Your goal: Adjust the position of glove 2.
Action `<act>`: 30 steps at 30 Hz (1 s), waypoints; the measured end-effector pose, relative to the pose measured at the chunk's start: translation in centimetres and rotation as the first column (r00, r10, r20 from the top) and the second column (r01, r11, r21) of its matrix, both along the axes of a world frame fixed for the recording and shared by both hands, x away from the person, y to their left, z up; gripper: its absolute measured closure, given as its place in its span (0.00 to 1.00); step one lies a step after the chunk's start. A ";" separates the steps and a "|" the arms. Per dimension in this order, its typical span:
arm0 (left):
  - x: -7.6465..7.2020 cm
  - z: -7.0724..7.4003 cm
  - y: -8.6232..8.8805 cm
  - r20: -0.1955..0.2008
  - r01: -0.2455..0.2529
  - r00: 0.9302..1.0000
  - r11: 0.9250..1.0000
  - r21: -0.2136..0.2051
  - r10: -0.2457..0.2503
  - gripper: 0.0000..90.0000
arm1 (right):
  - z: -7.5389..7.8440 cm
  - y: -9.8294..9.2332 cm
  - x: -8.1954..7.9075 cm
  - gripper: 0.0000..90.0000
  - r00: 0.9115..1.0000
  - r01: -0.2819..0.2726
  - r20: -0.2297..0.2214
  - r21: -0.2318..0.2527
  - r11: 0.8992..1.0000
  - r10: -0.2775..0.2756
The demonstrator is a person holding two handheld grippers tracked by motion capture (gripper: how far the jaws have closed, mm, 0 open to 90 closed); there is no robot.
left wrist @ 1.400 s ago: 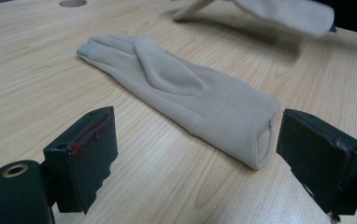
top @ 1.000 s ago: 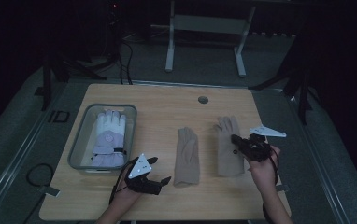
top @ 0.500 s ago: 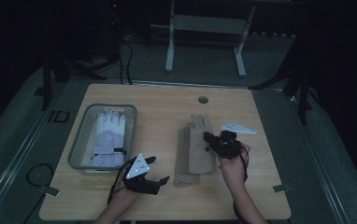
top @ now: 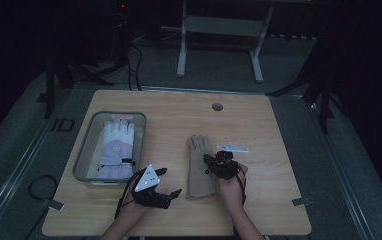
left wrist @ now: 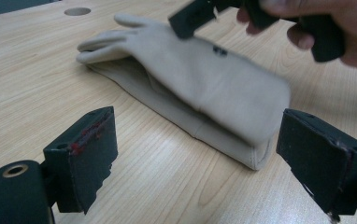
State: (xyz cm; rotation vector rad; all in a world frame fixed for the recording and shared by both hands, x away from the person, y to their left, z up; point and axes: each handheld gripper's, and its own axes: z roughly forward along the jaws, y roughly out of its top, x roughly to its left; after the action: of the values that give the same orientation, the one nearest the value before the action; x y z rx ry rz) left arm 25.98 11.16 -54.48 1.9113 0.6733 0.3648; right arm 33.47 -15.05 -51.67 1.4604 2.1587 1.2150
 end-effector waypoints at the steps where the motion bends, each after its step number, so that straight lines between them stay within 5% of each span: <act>1: 0.0 0.0 0.0 -0.001 0.001 1.000 1.000 0.000 -0.001 0.14 | -0.3 0.0 0.0 0.98 1.000 0.005 -0.003 -0.014 1.000 -0.005; 13: -0.1 -0.3 -0.5 0.001 0.027 1.000 0.999 0.030 -0.027 0.14 | -2.5 0.4 0.2 0.94 0.999 0.002 -0.039 -0.045 0.999 -0.003; 19: 0.1 -0.4 -0.7 -0.008 0.029 1.000 0.998 0.047 -0.028 0.13 | -1.8 0.1 0.5 0.56 0.998 -0.068 -0.024 -0.042 0.997 0.067; 23: 0.1 -0.5 -0.9 -0.007 0.024 1.000 0.998 0.054 -0.024 0.13 | -0.9 -0.3 0.5 0.38 0.991 -0.129 0.019 -0.028 0.991 0.130; 26: 0.3 -0.5 -0.9 -0.034 0.024 0.999 0.999 0.036 -0.023 0.13 | -0.3 -0.9 0.5 0.15 0.986 -0.157 0.059 -0.005 0.988 0.157; 27: 0.3 -0.5 -0.9 -0.034 0.024 0.999 0.999 0.036 -0.023 0.13 | -0.3 -0.9 0.5 0.15 0.986 -0.157 0.059 -0.005 0.988 0.157; 28: 0.4 -0.3 -0.8 -0.080 0.034 0.996 0.999 0.004 -0.034 0.13 | 0.0 -1.1 0.6 0.14 0.974 -0.217 0.064 -0.021 0.976 0.218; 30: 0.3 0.0 -0.9 -0.091 0.040 0.995 0.999 0.004 -0.040 0.13 | 0.1 -1.4 0.7 0.12 0.967 -0.247 0.051 -0.034 0.968 0.249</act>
State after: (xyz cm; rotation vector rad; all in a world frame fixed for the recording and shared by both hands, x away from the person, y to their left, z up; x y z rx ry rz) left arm 26.32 10.26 -54.48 1.9537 0.6935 0.2559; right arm 34.20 -16.46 -51.58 1.1566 2.3643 1.2835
